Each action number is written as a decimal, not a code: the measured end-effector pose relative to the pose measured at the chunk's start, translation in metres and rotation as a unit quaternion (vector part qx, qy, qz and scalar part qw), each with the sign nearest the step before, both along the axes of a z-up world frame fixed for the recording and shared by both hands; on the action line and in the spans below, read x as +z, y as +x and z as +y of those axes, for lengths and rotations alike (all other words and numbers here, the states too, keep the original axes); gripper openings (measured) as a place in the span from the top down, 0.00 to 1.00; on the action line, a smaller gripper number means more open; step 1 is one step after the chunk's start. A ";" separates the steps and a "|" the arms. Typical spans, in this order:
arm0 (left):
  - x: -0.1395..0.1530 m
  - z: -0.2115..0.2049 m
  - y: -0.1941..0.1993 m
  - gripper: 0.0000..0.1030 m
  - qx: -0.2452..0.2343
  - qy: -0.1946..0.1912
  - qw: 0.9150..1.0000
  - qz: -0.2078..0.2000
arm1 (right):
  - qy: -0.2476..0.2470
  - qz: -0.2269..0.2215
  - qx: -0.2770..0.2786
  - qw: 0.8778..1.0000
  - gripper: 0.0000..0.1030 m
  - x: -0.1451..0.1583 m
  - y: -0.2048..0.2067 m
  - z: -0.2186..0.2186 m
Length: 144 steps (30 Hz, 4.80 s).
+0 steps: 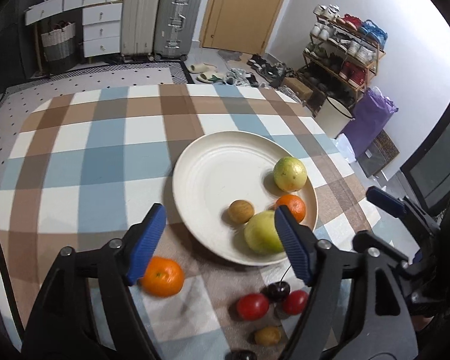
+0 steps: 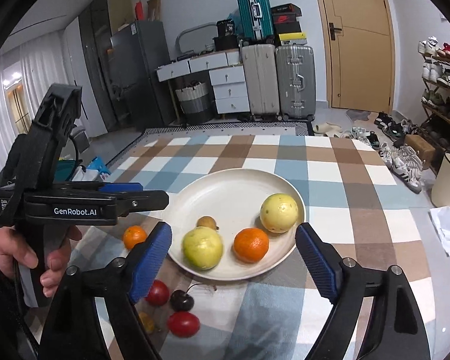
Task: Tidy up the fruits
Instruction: 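Withdraw both tools from the plate toward the remaining fruits, then grasp the orange mandarin with the left tool and lift it, then hold the mandarin in the left tool while the right tool grasps the red tomato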
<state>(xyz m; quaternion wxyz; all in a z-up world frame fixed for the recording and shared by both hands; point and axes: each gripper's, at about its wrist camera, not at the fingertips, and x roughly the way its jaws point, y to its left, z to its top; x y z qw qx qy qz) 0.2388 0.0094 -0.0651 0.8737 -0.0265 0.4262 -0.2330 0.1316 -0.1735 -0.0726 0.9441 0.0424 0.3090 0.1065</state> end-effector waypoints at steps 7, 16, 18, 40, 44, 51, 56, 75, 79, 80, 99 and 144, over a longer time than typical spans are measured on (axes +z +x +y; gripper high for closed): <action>0.011 0.020 -0.032 0.20 0.029 0.013 0.999 -0.022 | 0.002 -0.014 0.008 1.000 0.10 0.012 -0.026 0.007; 0.018 0.047 -0.062 0.04 0.072 0.028 0.996 -0.038 | 0.006 -0.023 0.017 1.000 0.05 0.021 -0.048 0.018; 0.018 0.054 -0.069 0.01 0.081 0.031 0.995 -0.046 | 0.006 -0.022 0.021 1.000 0.04 0.020 -0.051 0.020; -0.050 0.054 -0.049 0.01 0.085 0.069 0.994 0.002 | 0.018 0.031 0.040 0.999 0.03 -0.023 -0.059 0.030; -0.061 0.054 -0.036 0.01 0.092 0.065 0.994 0.015 | 0.020 0.046 0.040 0.998 0.03 -0.032 -0.054 0.028; -0.071 0.050 -0.024 0.08 0.093 0.073 0.993 0.018 | 0.020 0.053 0.042 0.998 0.03 -0.038 -0.051 0.029; -0.072 0.045 -0.022 0.27 0.087 0.077 0.993 0.011 | 0.020 0.058 0.041 0.997 0.03 -0.041 -0.049 0.029; -0.061 0.044 -0.040 0.66 0.038 0.035 0.999 -0.001 | 0.030 0.061 0.036 0.997 0.03 -0.041 -0.048 0.024; -0.053 0.050 -0.049 0.66 0.043 0.031 0.999 -0.005 | 0.040 0.072 0.037 0.996 0.03 -0.044 -0.046 0.022; -0.051 0.051 -0.051 0.66 0.043 0.028 0.999 -0.006 | 0.041 0.074 0.037 0.996 0.03 -0.045 -0.046 0.022; -0.022 0.064 -0.104 0.66 0.030 0.024 0.999 -0.019 | 0.028 0.101 0.025 0.994 0.03 -0.064 -0.034 0.023; -0.006 0.081 -0.137 0.66 0.044 0.013 0.999 -0.015 | 0.019 0.110 0.072 0.991 0.68 -0.071 -0.036 0.041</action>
